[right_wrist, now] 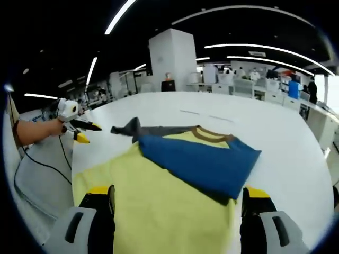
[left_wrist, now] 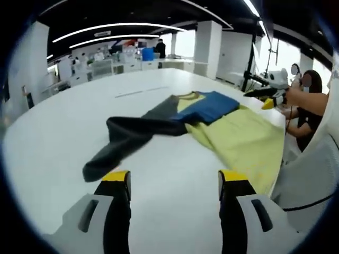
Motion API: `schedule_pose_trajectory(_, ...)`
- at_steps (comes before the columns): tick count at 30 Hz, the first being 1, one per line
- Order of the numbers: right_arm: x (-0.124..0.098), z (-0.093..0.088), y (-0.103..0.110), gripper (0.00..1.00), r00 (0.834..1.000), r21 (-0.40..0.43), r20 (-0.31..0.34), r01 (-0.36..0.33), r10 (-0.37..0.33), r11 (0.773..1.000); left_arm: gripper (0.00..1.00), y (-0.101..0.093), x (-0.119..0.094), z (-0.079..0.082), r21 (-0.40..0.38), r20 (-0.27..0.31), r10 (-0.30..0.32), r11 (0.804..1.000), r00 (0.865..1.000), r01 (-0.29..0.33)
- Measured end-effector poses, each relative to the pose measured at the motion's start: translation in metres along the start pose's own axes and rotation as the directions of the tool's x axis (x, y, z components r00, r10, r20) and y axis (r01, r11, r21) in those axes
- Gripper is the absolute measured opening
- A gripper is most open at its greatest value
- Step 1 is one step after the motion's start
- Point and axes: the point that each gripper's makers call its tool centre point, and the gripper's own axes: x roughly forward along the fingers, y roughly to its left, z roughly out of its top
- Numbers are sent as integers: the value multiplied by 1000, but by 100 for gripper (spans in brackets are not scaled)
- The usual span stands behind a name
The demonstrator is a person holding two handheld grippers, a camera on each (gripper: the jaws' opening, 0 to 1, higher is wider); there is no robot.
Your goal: Fold the garment on the visible template until the final outline fits inside the template.
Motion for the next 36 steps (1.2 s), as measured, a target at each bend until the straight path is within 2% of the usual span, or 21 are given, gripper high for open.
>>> schedule_pose_trajectory(13,-16,-11,-2,99,1000,22,-5,14,-14,1000,52,9,11,7,-14,0,38,999,999,-38)
schedule_pose_trajectory(17,-18,-13,-2,99,1000,26,-6,18,-17,1000,47,18,15,8,-10,2,63,998,998,-63)
schedule_pose_trajectory(23,-21,-16,-4,99,1000,29,-10,26,-25,999,46,25,21,9,-6,-10,73,997,997,-73)
schedule_pose_trajectory(29,-23,-18,-1,99,1000,33,-10,20,-20,999,40,36,28,8,-15,-23,92,996,996,-92)
schedule_pose_trajectory(36,-24,-19,4,99,1000,30,-13,11,-11,999,37,47,33,12,-27,-20,122,992,992,-123)
